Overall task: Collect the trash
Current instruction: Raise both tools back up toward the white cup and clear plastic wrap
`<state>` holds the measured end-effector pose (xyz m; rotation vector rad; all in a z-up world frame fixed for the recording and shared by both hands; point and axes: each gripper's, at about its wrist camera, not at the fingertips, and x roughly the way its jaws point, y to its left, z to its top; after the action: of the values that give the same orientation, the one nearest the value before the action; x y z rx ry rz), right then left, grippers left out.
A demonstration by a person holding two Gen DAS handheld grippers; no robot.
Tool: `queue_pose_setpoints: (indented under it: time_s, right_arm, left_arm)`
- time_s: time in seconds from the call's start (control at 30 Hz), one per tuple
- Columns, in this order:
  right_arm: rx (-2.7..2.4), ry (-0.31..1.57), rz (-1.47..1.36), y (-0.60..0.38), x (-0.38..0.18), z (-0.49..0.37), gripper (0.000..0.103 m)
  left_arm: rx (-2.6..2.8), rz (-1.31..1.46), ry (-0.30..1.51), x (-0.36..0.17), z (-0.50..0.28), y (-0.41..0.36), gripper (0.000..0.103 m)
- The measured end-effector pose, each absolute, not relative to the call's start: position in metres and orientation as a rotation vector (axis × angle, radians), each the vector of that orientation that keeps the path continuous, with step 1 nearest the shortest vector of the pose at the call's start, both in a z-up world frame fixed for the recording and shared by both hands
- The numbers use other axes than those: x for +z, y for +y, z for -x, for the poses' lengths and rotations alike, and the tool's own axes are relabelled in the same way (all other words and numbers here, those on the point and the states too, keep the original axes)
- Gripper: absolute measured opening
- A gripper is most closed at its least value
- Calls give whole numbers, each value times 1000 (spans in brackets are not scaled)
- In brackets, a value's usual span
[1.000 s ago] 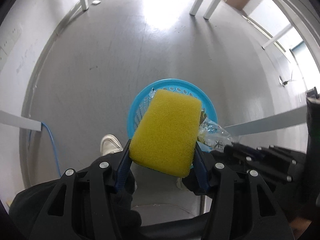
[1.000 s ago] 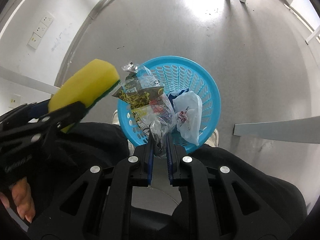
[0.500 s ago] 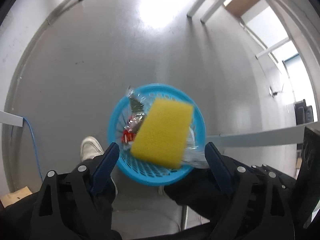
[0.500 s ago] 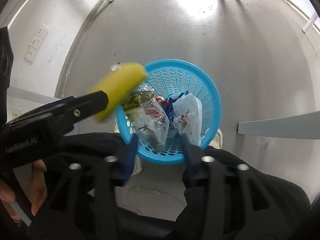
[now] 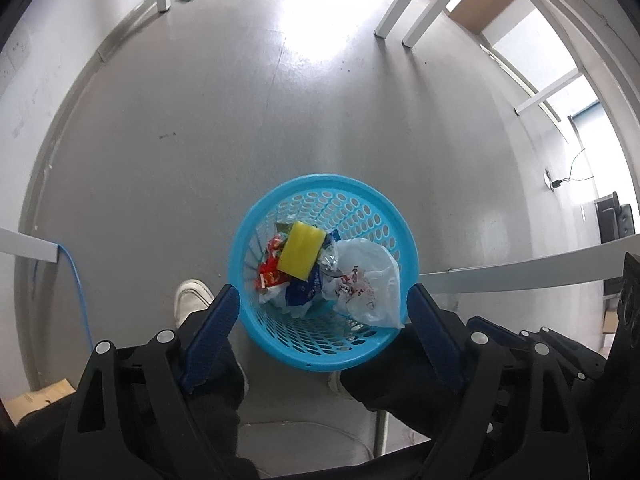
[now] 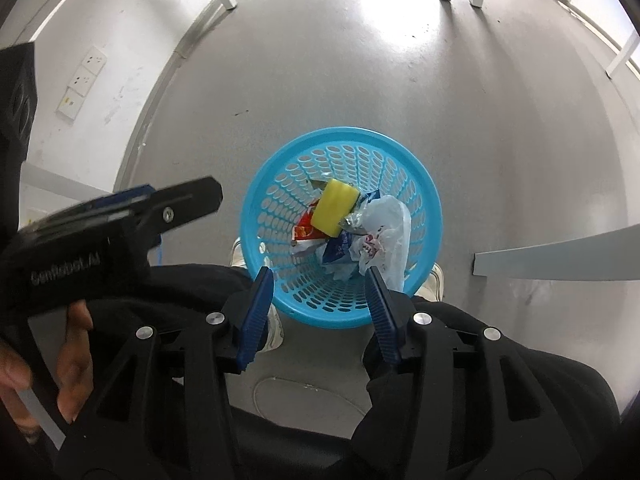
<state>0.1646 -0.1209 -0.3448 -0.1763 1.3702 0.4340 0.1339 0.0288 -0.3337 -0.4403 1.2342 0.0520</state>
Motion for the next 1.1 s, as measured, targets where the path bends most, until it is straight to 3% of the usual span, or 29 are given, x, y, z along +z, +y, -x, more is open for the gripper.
queue_pose_setpoints:
  time_s: [0.23, 0.33, 0.7, 0.9, 1.1]
  right_arm:
    - [474, 1316, 173, -124, -319, -144, 54]
    - [489, 1301, 141, -132, -305, -134, 64]
    - [514, 1191, 139, -160, -251, -90, 74]
    - [506, 1129, 139, -175, -225, -70, 84]
    - [505, 1041, 129, -192, -197, -55, 94]
  left_arm:
    - [64, 463, 1208, -311, -112, 41, 84]
    - [94, 442, 1210, -303, -101, 43, 84]
    - [104, 321, 1109, -253, -55, 22, 85]
    - [130, 269, 1004, -227, -23, 13, 95]
    - [135, 238, 925, -203, -5, 6, 97]
